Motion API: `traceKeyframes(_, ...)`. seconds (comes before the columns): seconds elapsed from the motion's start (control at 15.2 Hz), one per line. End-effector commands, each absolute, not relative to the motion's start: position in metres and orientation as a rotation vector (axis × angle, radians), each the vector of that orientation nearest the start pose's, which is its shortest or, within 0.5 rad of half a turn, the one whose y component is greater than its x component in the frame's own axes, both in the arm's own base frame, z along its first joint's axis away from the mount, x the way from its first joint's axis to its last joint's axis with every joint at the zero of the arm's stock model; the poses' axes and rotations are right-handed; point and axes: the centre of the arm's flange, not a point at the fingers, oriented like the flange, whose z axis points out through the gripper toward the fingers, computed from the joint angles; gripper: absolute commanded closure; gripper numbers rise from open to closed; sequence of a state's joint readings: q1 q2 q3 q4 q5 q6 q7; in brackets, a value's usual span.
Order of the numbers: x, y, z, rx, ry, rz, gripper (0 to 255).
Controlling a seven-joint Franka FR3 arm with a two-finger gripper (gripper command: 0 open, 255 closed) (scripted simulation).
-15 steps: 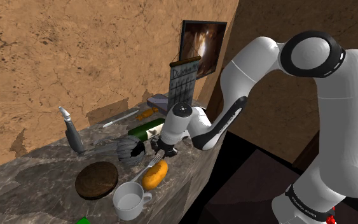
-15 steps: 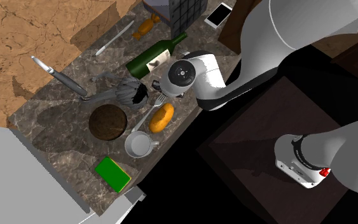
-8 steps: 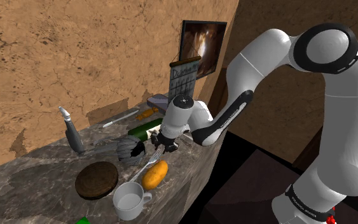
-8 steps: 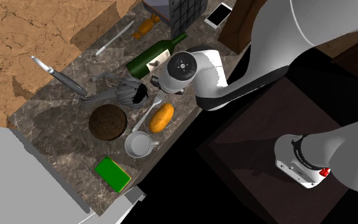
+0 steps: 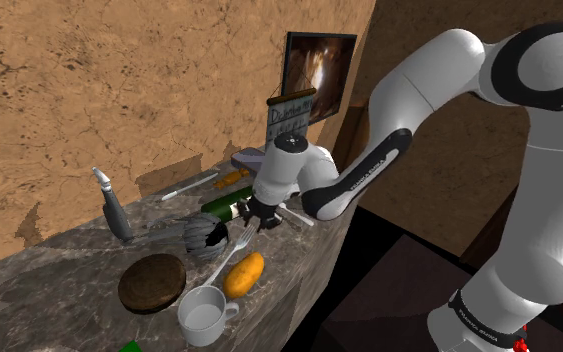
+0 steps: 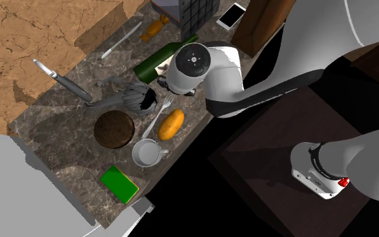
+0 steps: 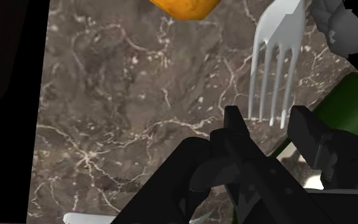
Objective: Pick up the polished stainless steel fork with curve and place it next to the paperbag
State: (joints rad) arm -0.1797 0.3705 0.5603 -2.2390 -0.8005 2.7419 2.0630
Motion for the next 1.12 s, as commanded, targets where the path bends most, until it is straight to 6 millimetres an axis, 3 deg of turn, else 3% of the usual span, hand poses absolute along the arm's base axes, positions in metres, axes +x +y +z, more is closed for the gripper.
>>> traceKeyframes(0.0, 0.505, 0.233, 0.255, -2.582, 1.453, -0.390, 255)
traceKeyframes(1.06, 0.505, 0.233, 0.339, -2.582, 1.453, -0.390, 255)
